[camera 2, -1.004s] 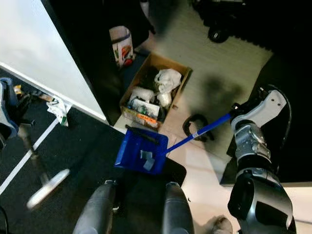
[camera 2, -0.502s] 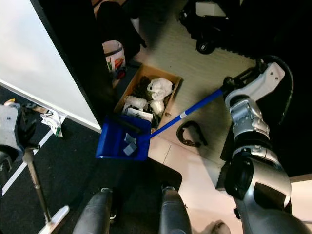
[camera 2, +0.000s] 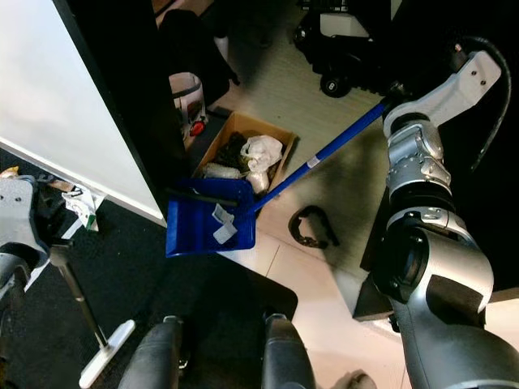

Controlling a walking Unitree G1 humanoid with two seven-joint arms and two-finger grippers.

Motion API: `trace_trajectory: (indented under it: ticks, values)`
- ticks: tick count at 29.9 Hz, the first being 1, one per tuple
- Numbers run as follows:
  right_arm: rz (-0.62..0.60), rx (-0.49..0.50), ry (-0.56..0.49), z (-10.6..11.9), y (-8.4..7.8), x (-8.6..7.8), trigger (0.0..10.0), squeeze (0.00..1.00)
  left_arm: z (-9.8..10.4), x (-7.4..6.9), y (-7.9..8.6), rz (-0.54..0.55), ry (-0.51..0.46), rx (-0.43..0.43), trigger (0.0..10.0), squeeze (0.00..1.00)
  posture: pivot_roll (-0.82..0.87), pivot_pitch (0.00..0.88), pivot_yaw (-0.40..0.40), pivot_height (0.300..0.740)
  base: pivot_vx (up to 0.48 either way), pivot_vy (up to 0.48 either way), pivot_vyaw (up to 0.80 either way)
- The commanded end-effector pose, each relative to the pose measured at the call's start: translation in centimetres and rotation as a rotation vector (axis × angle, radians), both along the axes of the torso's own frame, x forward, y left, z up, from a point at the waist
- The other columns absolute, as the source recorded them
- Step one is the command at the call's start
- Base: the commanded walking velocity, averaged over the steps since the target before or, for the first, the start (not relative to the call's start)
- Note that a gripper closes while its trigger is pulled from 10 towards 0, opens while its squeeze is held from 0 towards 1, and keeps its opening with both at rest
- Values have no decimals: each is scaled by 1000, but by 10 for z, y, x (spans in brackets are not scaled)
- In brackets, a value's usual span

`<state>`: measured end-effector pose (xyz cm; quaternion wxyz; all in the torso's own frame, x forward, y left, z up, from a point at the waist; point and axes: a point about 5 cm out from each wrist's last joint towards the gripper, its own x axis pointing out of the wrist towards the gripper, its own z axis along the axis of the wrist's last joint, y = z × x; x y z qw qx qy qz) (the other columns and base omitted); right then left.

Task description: Sweep floor

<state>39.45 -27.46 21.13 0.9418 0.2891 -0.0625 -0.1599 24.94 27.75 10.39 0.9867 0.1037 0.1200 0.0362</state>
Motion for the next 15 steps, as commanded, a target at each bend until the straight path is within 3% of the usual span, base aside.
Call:
trace_trajectory:
  ticks: [1, 9, 15]
  values:
    - [-125, 52, -31, 10, -13, -3, 10000, 0, -6, -5, -4, 14, 15, -48, 10000, 0, 63, 69, -42, 731, 0, 0, 0]
    - [-247, 52, -28, 17, -17, -4, 10000, 0, -8, -6, -7, 9, 12, -65, 10000, 0, 63, 74, -40, 731, 0, 0, 0]
    - [-288, 59, -84, 31, -3, 1, 10000, 0, -3, -2, -15, -15, -62, -92, 10000, 0, 67, 85, -47, 731, 0, 0, 0]
